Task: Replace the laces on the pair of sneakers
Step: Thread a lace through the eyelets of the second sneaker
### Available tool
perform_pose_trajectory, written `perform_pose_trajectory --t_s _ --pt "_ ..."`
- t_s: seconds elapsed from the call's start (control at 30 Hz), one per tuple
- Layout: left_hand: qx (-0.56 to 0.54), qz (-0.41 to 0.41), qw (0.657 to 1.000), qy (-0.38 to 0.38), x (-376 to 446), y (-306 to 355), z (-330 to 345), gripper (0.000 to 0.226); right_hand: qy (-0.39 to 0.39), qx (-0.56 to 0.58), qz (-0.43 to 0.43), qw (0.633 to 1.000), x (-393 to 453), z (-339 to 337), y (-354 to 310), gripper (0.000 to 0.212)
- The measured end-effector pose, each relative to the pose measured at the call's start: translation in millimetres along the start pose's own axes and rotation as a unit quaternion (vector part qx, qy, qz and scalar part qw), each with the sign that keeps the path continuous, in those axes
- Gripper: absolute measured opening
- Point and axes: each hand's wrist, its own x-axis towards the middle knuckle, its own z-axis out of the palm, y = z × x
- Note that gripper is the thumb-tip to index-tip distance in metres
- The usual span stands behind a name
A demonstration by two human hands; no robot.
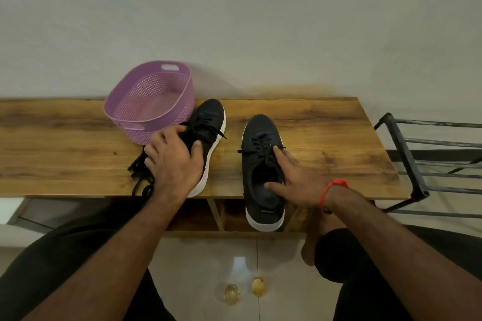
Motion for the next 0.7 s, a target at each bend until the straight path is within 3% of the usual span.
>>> perform_pose_trajectory --t_s 0.07,0.13,0.3,0.53,0.7 --pt "0.024 -0.06 0.997 -0.046 2 -11 -4 0.064 0.045 0.024 -0.007 0.999 2 3 -6 0.081" --pt "0.033 -0.064 0.994 -0.08 2 -17 -4 0.067 0.079 0.035 -0.011 0.996 5 4 -11 0.071" --pt "-0.026 -0.029 0.992 -0.122 -3 -12 2 0.06 0.13 0.012 -0.01 0.991 11 4 -11 0.059" --pt "-0.067 0.045 0.982 -0.169 -34 18 29 0.074 0.257 0.02 0.011 0.966 23 -13 2 0.044" --pt "-0.139 0.089 0.959 -0.229 -32 29 42 0.087 0.222 0.068 0.035 0.972 26 -31 11 0.052"
